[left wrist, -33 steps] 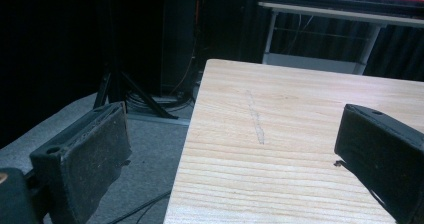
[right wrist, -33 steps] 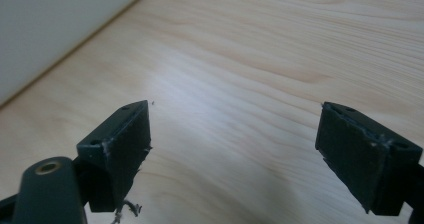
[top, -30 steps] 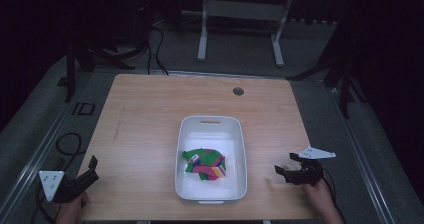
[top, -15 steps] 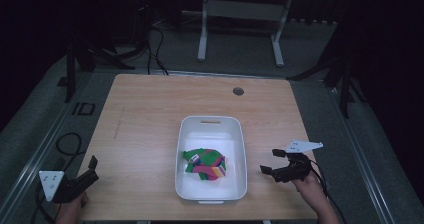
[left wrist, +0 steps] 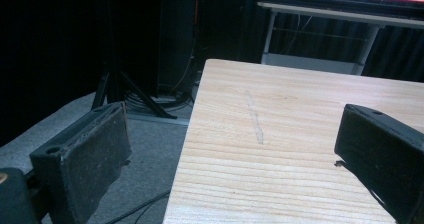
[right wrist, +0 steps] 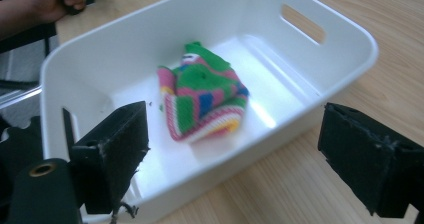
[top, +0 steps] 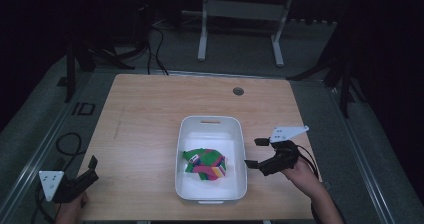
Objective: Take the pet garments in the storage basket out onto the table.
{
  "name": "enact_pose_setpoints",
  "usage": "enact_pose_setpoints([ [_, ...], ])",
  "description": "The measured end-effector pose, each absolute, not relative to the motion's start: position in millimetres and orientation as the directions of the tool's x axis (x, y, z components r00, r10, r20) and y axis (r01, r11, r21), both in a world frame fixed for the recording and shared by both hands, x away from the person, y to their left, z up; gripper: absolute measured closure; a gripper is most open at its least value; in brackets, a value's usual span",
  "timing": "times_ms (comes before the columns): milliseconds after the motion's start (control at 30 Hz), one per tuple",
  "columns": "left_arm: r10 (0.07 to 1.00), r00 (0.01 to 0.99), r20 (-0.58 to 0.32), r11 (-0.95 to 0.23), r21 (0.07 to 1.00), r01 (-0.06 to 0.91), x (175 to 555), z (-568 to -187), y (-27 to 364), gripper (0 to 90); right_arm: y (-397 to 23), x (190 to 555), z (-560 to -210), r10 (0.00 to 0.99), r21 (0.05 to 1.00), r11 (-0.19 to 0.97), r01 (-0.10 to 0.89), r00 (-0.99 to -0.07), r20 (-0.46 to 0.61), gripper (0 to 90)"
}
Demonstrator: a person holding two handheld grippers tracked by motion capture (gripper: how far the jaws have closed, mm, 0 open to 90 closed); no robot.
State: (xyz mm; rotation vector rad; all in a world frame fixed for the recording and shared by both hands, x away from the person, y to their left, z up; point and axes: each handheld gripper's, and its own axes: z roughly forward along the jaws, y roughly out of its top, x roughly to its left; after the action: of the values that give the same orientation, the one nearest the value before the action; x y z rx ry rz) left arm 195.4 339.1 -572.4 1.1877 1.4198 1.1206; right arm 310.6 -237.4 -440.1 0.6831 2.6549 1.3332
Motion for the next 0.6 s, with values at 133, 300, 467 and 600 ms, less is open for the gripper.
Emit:
enact_pose_setpoints([
  [133, 0.991, -0.087, -0.102, 0.113, 0.985, 0.131, 195, -572, 339, 1.8, -222, 315, -433, 0.393, 0.772, 0.550, 0.319, -0.914, 0.098, 12.7],
  [300, 0.991, -0.087, -0.103, 0.114, 0.985, 0.132, 195, -572, 340, 1.8, -203, 321, -428, 0.338, 0.760, 0.583, 0.287, -0.936, 0.095, 12.8],
  [467, 0.991, -0.084, -0.105, 0.116, 0.984, 0.136, 195, -572, 340, 1.8, -182, 326, -429, 0.299, 0.745, 0.611, 0.269, -0.949, 0.098, 12.8],
  [600, 0.991, -0.082, -0.105, 0.116, 0.984, 0.137, 195, -572, 340, 1.8, -166, 329, -431, 0.271, 0.727, 0.637, 0.257, -0.957, 0.101, 12.6],
])
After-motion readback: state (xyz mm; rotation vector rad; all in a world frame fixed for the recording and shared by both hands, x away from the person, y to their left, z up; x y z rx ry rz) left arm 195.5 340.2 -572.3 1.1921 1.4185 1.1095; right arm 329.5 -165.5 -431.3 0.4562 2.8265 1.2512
